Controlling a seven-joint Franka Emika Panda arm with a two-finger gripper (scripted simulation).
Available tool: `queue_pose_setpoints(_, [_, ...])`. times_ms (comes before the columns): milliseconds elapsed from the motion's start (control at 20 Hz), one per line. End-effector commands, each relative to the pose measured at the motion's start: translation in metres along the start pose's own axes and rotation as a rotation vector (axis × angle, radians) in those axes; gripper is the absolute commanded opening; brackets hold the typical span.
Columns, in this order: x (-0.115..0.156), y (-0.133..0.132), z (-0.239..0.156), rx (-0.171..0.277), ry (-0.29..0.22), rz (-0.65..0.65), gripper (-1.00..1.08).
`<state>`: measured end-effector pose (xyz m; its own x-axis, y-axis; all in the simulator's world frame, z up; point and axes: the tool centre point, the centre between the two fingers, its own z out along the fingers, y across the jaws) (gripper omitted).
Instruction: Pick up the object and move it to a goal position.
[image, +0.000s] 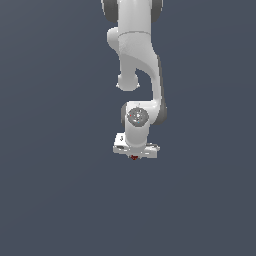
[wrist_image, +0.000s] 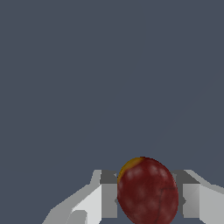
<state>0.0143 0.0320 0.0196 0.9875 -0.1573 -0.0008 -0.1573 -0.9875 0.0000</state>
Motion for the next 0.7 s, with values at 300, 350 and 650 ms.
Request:
queue_pose_setpoints(300, [-0.015, 0.029, -0.021, 0.000, 0.001, 0.001, -1.00])
queue_pose_setpoints(350, [-0.017, 0.035, -0.025, 0.000, 0.001, 0.001, -1.00])
queue_pose_setpoints(650, [-0.039, 0.079, -0.056, 0.001, 0.001, 0.001, -1.00])
